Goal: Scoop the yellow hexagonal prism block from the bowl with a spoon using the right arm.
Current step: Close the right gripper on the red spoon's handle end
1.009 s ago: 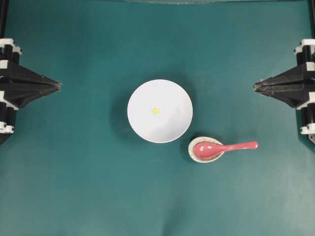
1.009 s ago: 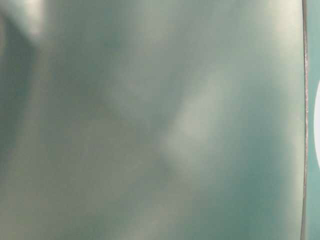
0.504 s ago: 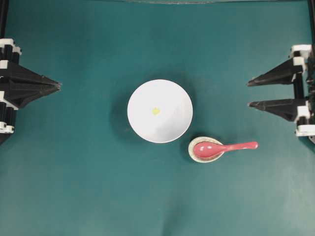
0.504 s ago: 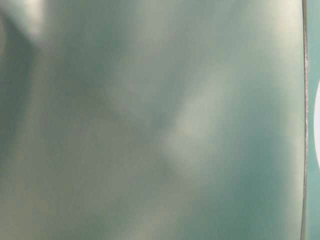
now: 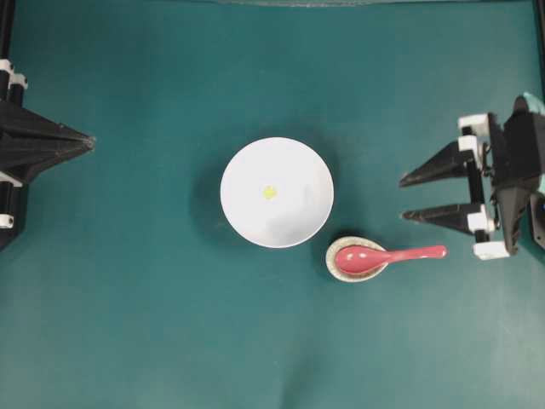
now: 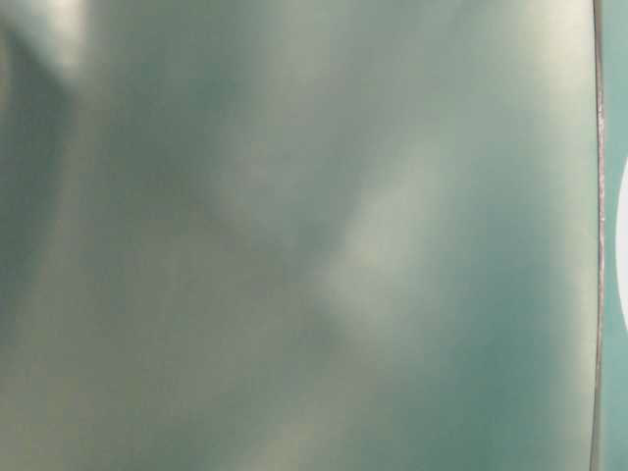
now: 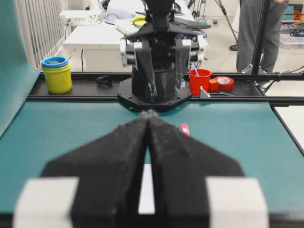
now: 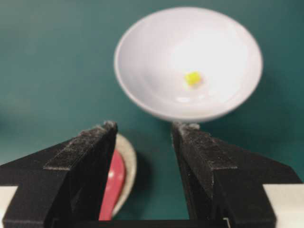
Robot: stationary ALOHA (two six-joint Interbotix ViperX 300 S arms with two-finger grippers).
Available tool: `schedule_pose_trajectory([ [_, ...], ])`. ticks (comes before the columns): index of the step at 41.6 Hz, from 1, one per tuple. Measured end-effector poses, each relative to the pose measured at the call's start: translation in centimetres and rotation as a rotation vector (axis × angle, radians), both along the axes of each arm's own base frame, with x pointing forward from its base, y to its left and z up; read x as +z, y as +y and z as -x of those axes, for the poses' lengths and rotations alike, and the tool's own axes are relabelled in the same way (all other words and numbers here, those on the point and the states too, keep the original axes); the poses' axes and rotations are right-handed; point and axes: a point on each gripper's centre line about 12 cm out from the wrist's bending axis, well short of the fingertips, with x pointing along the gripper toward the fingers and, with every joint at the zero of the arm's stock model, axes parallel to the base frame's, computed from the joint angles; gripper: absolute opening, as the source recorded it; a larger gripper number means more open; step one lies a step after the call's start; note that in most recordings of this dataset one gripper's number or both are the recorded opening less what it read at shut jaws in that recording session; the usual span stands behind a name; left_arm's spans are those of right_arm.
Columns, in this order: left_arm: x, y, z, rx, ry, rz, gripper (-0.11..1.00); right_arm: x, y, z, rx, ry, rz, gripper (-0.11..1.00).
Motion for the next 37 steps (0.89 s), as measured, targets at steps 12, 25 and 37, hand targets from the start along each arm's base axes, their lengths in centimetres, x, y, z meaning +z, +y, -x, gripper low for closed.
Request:
schedule_pose_trajectory([
  [12, -0.2, 0.0, 0.0, -0.001, 0.018, -0.001, 0.0, -3.4, 0.6, 0.2, -0.018, -0.014, -0.058, 0.57],
  [25, -0.4, 0.0, -0.1, -0.001, 0.037, -0.001, 0.0, -6.3, 1.7, 0.6, -0.018, -0.01, -0.098, 0.57],
  [37, -0.5, 0.0, -0.1, -0.001, 0.038, -0.001, 0.0, -8.7, 3.3, 1.1, -0.005, -0.014, -0.109, 0.57],
])
